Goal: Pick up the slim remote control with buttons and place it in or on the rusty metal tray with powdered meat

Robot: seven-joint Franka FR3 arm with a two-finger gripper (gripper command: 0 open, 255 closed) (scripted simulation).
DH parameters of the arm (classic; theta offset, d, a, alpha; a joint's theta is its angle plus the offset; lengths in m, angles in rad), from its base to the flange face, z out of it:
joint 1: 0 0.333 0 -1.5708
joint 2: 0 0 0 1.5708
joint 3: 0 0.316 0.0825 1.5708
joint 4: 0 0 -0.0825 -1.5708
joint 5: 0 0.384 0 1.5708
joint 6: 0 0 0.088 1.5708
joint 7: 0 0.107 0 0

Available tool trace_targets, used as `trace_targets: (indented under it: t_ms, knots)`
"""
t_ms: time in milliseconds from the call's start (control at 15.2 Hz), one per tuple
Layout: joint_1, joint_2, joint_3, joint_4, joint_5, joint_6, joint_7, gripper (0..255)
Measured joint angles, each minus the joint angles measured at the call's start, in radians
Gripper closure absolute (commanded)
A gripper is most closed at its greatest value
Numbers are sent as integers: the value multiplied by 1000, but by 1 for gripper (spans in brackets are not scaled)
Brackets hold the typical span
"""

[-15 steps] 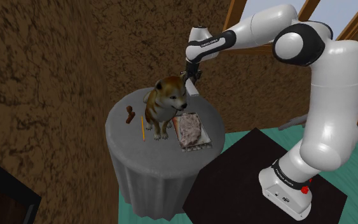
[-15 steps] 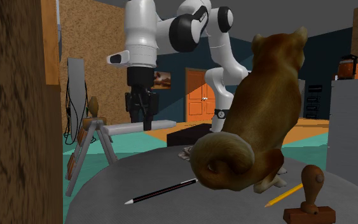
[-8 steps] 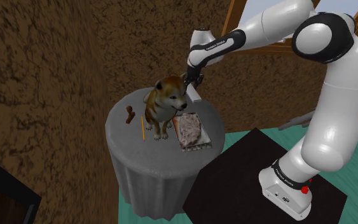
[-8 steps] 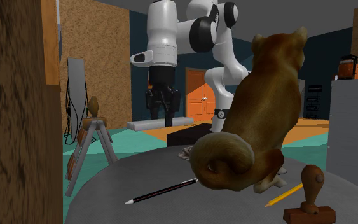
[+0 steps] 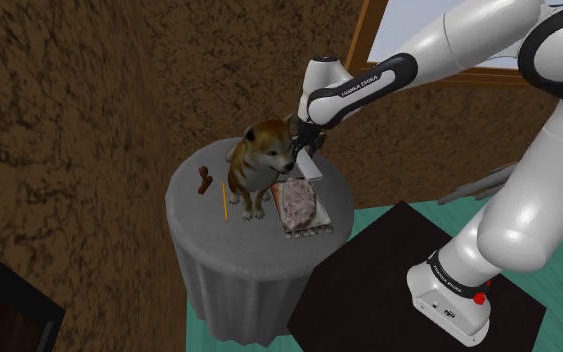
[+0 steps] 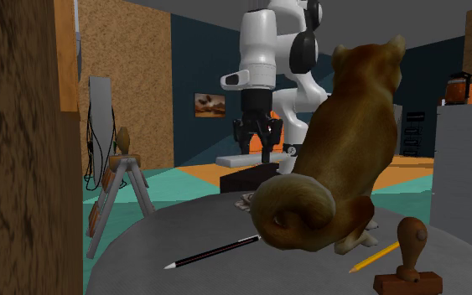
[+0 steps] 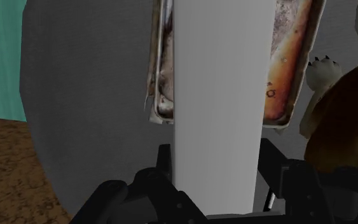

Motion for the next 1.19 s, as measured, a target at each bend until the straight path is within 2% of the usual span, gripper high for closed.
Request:
trace_targets:
  t_ms: [462, 1188]
  knots:
    - [71, -165, 60, -226, 10, 59, 125, 255]
    - [78, -51, 61, -263, -24, 208, 166, 255]
